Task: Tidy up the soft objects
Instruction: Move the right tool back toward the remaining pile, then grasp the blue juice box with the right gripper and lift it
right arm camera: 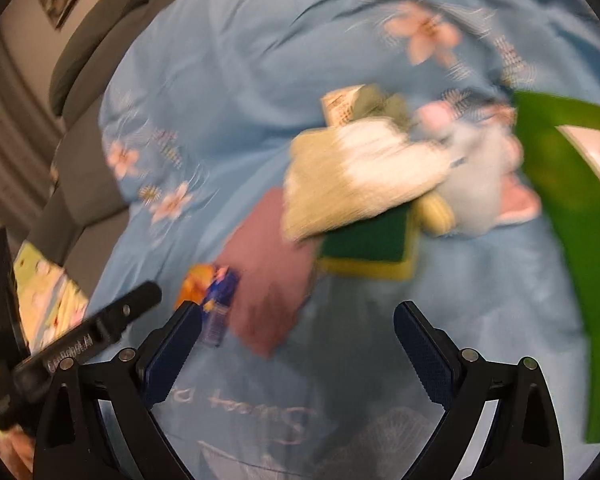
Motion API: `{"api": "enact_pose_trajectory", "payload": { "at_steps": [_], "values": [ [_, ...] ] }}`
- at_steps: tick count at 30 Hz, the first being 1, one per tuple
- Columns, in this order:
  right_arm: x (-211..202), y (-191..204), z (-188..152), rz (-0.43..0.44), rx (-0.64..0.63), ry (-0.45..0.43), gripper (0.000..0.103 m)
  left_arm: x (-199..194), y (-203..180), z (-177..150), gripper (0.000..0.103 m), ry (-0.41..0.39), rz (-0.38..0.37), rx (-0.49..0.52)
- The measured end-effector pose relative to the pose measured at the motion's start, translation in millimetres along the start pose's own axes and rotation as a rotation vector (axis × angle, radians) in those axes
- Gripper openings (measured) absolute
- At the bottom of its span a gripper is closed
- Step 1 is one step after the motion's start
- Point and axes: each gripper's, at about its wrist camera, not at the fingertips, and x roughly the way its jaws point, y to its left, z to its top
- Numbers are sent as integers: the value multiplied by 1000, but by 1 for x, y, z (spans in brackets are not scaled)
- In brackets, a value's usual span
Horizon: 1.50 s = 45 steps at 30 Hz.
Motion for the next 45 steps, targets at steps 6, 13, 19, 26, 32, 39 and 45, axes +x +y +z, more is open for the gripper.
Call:
{"api": "enact_pose_trajectory", "payload": {
  "at_steps": [6, 13, 19, 26, 32, 39, 45],
  "values": [
    [44, 39, -3, 74, -28, 130, 96, -5, 37, 9, 91, 6, 26, -90],
    [87, 82, -3, 70, -58, 207, 91, -9, 54, 12, 91, 19, 4, -140],
    [95, 100, -11, -66, -174, 160, 64, -11, 56, 11, 91, 17, -8, -148],
    [65, 80, -7, -37, -146, 147, 58, -9, 50, 8, 91, 19, -18, -141],
    [19, 33, -10, -70, -115, 161, 57, -6, 33, 2, 91, 33, -92, -124],
    [-2, -11, -7, -91, -58, 180, 59, 11, 2, -14, 91, 114, -172, -86],
    [-20, -39, 5, -22, 65, 122, 68, 15, -24, -28, 90, 166, -234, -36]
  ]
}}
